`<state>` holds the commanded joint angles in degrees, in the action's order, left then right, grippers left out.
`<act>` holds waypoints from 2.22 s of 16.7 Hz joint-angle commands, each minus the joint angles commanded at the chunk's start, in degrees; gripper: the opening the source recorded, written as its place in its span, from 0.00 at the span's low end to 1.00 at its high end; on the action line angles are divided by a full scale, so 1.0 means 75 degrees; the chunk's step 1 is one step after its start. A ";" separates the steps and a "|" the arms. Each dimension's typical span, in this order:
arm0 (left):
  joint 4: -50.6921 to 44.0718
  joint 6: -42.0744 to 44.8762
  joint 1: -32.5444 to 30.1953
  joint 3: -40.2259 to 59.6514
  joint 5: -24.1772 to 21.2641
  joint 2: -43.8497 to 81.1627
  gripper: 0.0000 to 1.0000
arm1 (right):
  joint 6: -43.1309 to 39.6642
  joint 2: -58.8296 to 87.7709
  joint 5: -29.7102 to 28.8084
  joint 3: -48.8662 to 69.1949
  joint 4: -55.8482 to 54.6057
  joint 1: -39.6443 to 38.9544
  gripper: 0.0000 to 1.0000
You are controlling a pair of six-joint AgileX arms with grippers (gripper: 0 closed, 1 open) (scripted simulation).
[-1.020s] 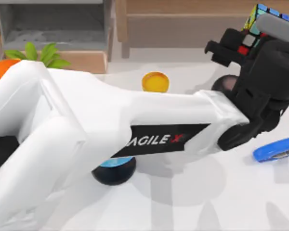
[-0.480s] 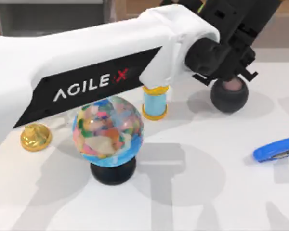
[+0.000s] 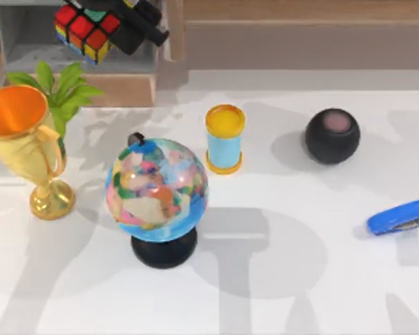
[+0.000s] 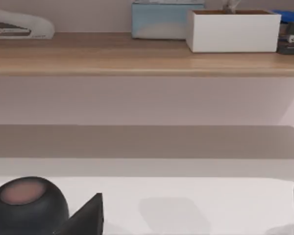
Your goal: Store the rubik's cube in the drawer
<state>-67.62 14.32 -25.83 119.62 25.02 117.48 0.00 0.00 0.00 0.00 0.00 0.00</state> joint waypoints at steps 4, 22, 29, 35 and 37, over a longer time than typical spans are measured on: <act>-0.1894 0.0273 0.2175 0.1811 -0.0823 0.0961 0.00 | 0.0000 0.0000 0.0000 0.0000 0.0000 0.0000 1.00; -0.3988 0.0853 0.5959 0.6193 -0.3408 0.5483 0.00 | 0.0000 0.0000 0.0000 0.0000 0.0000 0.0000 1.00; -0.3988 0.0853 0.5959 0.6193 -0.3408 0.5483 0.45 | 0.0000 0.0000 0.0000 0.0000 0.0000 0.0000 1.00; -0.3988 0.0853 0.5959 0.6193 -0.3408 0.5483 0.90 | 0.0000 0.0000 0.0000 0.0000 0.0000 0.0000 1.00; -0.3988 0.0853 0.5959 0.6193 -0.3408 0.5483 1.00 | 0.0000 0.0000 0.0000 0.0000 0.0000 0.0000 1.00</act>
<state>-97.52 20.72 18.86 166.07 -0.54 158.60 0.00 0.00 0.00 0.00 0.00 0.00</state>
